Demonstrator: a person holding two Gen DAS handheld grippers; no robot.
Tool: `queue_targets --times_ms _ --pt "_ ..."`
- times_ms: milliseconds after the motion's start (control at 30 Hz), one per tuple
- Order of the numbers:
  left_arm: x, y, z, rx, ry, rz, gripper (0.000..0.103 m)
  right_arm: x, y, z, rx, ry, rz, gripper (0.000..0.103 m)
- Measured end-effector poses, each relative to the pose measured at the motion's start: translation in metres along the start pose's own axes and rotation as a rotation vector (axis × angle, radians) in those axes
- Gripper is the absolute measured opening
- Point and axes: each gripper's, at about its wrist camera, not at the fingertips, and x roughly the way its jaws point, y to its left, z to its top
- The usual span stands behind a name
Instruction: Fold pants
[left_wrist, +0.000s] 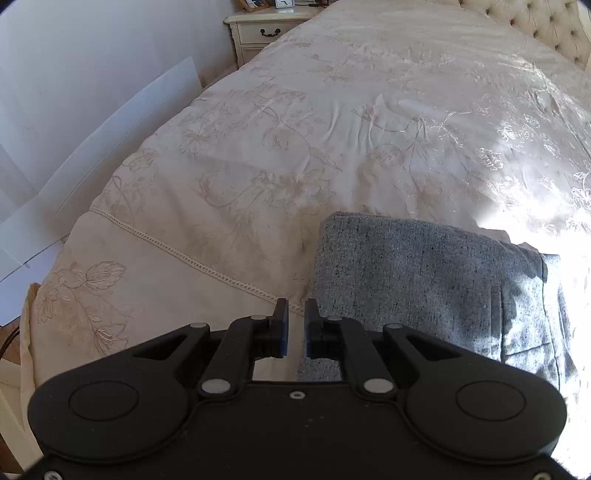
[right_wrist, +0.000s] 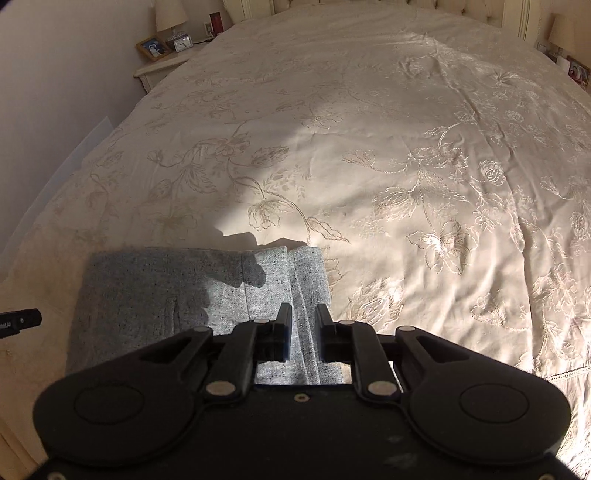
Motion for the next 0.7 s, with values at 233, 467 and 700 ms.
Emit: queue_targets --times_ms 233,467,700 --pt "-0.033 -0.015 -0.016 0.072 0.007 -0.045 0.020 -0.054 0.026 -0.030 -0.034 -0.048 0.005 0.018" --pt "-0.076 -0.038 -0.039 0.070 -0.003 -0.056 0.021 -0.096 0.043 -0.059 -0.052 -0.064 0.050 0.020" --pt "-0.103 -0.055 -0.061 0.033 0.007 -0.038 0.028 -0.128 0.046 -0.067 -0.121 -0.096 0.102 0.021"
